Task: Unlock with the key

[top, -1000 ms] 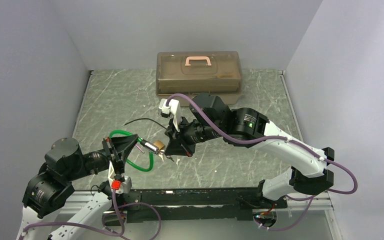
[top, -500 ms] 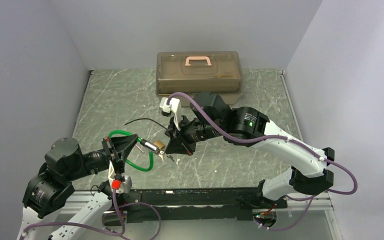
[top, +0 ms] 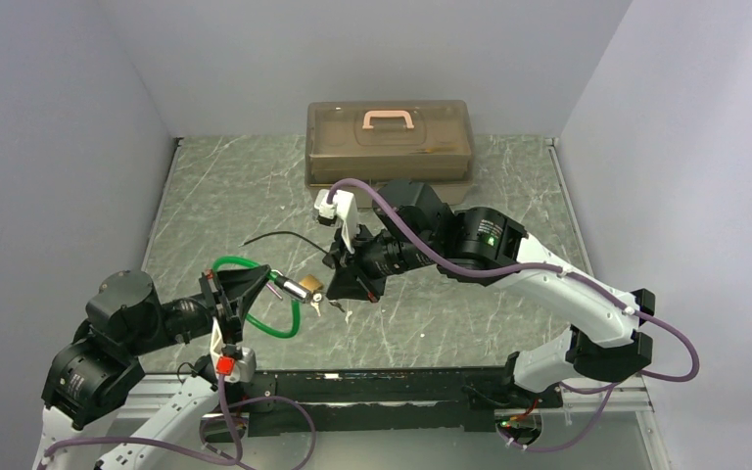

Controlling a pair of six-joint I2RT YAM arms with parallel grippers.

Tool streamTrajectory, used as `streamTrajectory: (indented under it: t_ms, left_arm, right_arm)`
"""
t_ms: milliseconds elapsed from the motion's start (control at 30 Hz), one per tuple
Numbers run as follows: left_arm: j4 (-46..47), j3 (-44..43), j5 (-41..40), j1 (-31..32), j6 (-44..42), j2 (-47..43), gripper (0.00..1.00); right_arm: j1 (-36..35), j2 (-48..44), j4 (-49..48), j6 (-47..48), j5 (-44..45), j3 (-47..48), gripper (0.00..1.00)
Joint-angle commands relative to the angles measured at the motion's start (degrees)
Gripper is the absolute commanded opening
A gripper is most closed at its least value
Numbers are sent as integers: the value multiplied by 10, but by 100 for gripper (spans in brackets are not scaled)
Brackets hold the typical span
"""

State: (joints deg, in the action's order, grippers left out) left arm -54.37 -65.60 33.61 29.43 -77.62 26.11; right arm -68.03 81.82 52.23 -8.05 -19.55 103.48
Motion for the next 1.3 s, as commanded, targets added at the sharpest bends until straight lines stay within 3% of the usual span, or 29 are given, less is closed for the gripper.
streamTrajectory:
  t_ms: [0,200,467,733,1267]
  left_arm:
    - [4,-12,26,-3,-69,2,0]
    - [-35,-16,-17,-3,-124,13,0]
    - [-7,8,-59,-3,-77,3,0]
    - [30,12,-43,-3,-31,1,0]
    - [9,2,-38,-3,-38,1,0]
  right_arm:
    - [5,10,12,4,11,27,0]
    - [5,26,21,-1,12,51,0]
    - [6,7,6,-10,21,14,0]
    - [6,9,-6,-13,5,1,0]
    - [8,19,-18,-6,-6,9,0]
